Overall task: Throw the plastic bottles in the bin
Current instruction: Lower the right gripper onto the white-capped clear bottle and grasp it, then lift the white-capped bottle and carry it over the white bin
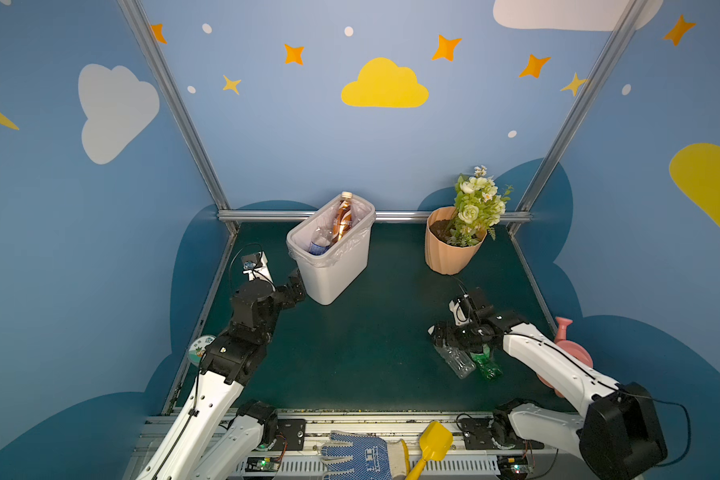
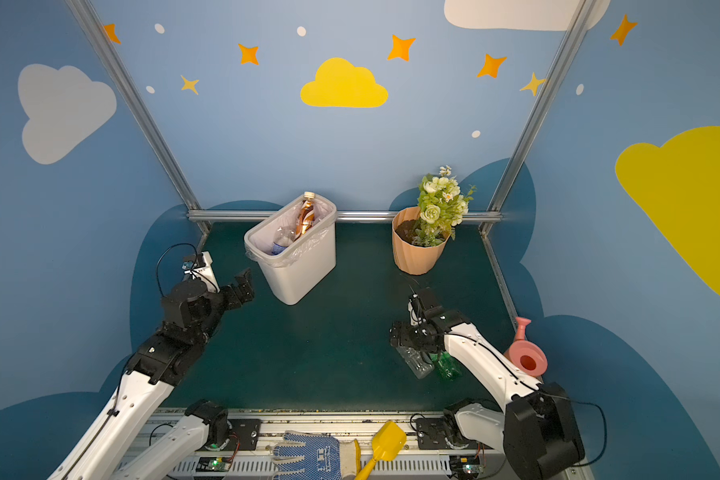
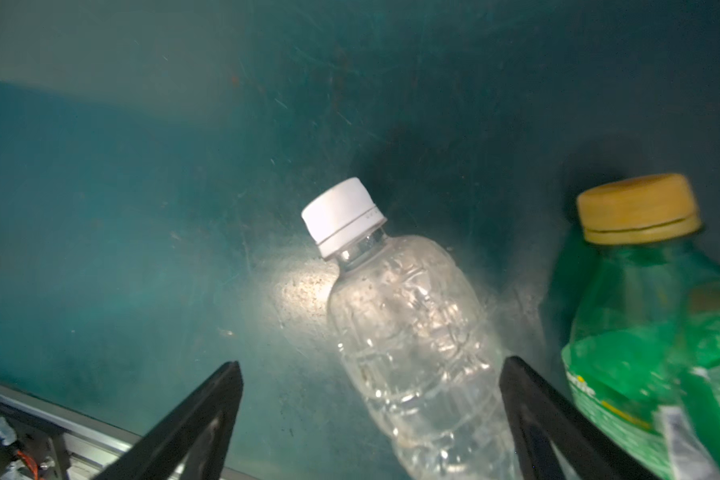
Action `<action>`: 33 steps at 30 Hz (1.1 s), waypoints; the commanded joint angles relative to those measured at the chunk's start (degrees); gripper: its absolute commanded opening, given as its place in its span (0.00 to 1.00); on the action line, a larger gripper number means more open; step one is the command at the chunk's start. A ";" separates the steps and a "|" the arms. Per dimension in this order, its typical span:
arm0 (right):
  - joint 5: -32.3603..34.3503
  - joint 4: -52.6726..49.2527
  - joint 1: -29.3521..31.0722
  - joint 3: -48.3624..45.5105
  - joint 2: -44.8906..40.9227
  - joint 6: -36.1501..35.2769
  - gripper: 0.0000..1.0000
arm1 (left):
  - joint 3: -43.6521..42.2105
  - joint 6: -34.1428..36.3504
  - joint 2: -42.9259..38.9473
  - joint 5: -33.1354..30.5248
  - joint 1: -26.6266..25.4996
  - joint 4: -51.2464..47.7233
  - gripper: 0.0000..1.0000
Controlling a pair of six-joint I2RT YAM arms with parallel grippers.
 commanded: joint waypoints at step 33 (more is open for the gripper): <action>-5.40 12.24 2.79 30.91 5.18 0.99 0.52 | -0.73 -3.15 -4.71 -7.78 5.74 -4.70 1.00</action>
